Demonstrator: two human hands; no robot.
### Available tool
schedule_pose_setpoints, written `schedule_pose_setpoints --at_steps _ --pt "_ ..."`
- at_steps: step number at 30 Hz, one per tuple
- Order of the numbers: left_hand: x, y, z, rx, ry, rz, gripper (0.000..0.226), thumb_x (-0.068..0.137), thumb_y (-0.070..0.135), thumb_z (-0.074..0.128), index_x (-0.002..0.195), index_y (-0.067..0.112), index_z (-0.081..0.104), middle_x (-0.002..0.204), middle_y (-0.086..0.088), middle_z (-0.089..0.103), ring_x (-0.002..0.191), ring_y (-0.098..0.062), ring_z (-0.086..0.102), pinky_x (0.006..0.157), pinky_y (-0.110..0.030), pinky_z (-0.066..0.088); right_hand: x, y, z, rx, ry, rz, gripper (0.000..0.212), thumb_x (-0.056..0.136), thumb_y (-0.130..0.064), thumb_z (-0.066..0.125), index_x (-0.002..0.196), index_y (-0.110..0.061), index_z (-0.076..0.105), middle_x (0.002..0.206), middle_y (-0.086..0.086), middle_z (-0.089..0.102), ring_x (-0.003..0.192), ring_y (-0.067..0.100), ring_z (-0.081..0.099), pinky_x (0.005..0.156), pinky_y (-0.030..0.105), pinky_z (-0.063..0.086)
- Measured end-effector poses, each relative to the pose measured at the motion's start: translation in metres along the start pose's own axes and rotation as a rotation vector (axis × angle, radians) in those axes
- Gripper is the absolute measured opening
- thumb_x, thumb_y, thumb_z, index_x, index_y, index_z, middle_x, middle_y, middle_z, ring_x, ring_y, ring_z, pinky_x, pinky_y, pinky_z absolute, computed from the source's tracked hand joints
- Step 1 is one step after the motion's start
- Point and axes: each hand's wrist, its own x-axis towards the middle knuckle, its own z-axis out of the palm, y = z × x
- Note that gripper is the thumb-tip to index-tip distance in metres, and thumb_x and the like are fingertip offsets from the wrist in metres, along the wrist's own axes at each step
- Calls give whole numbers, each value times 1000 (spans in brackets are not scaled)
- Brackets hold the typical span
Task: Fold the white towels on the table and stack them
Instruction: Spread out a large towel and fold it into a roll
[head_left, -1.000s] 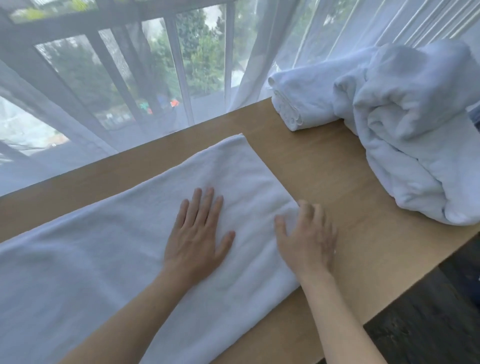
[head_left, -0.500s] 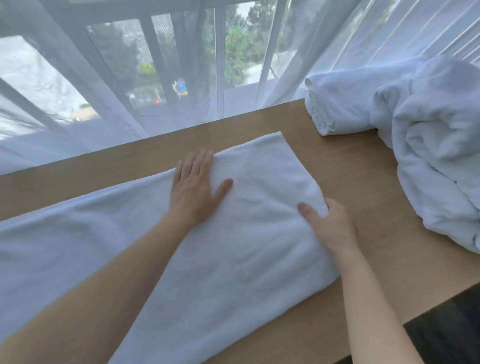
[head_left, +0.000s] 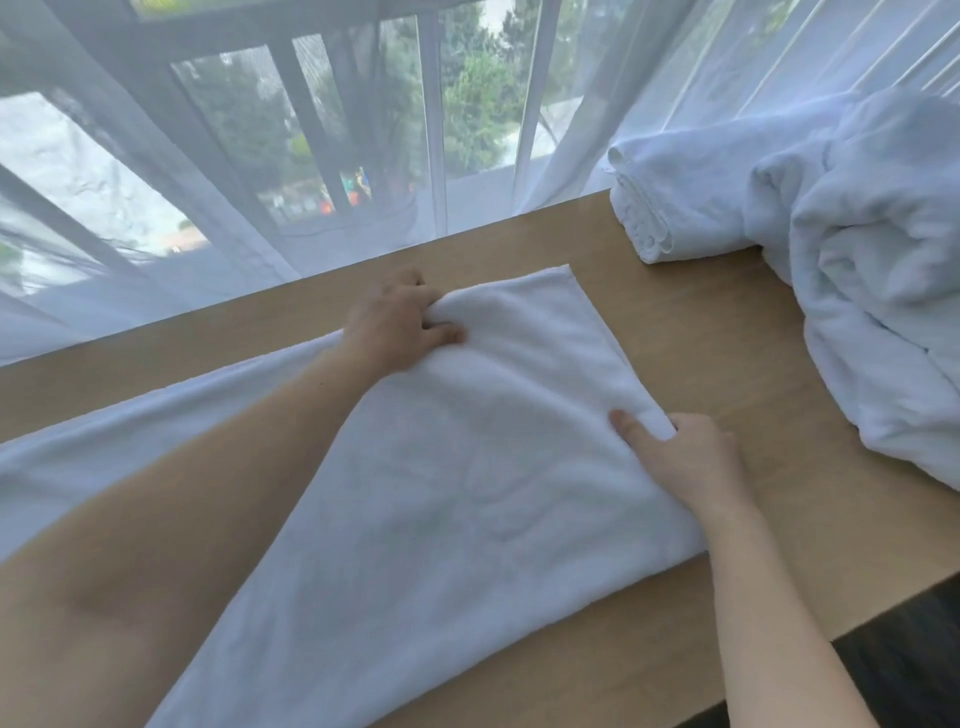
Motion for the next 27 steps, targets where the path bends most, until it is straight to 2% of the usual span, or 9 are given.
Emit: schedule_pose_setpoints --at_steps 4,7,10,12,18,20,22,24,27 --pt "10 2 -20 -327 -252 16 20 88 37 76 85 25 60 84 7 61 83 -18 57 69 -28 45 1 8 -26 412 -476 -66 28 79 -45 81 96 -23 78 100 1 78 90 20 76 79 37 57" --pt "14 6 -46 -611 -476 4 22 85 31 82 76 32 61 79 14 65 76 -9 64 62 -17 50 11 14 -40 561 -765 -94 45 82 -39 83 121 -21 71 125 6 71 115 26 68 94 40 56" --pt "20 14 -55 -682 -662 -75 26 71 42 89 83 29 70 95 3 75 88 -17 74 67 -32 60 29 -3 -36 693 -784 -39 51 83 -44 80 125 -17 69 129 11 68 120 29 65 90 36 58" --pt "22 23 -51 -587 -750 -128 43 62 50 92 93 25 78 100 -2 78 90 -22 76 65 -31 60 42 -23 -28 663 -733 6 50 81 -47 79 120 -15 73 124 11 71 113 28 69 82 35 61" --pt "30 26 -51 -791 -718 -96 44 70 33 90 109 16 77 112 -13 75 100 -32 74 73 -40 62 68 -55 -18 750 -817 -107 50 80 -28 84 126 -19 68 126 12 70 113 32 69 80 37 60" --pt "34 22 -49 -780 -634 -93 41 72 36 89 108 19 77 111 -11 76 102 -31 73 76 -40 61 74 -51 -23 829 -810 -142 49 78 -20 86 124 -14 70 125 15 70 110 32 70 79 38 60" --pt "36 29 -39 -246 -364 -23 46 78 48 83 115 22 74 118 -7 73 114 -30 66 89 -40 55 81 -50 -21 827 -605 -162 45 80 -9 82 122 -8 67 121 17 71 101 31 73 73 38 61" --pt "22 38 -16 246 -4 70 55 89 50 70 135 22 61 139 -4 60 134 -30 48 106 -42 36 84 -53 -14 727 -329 -162 35 85 4 71 117 -9 63 122 19 69 93 28 72 72 37 60" --pt "-19 41 12 141 253 120 46 100 40 56 138 13 57 150 -8 51 143 -28 40 111 -42 31 91 -57 -7 810 -307 -55 38 88 -14 75 123 -9 60 119 14 71 95 24 72 76 38 58"
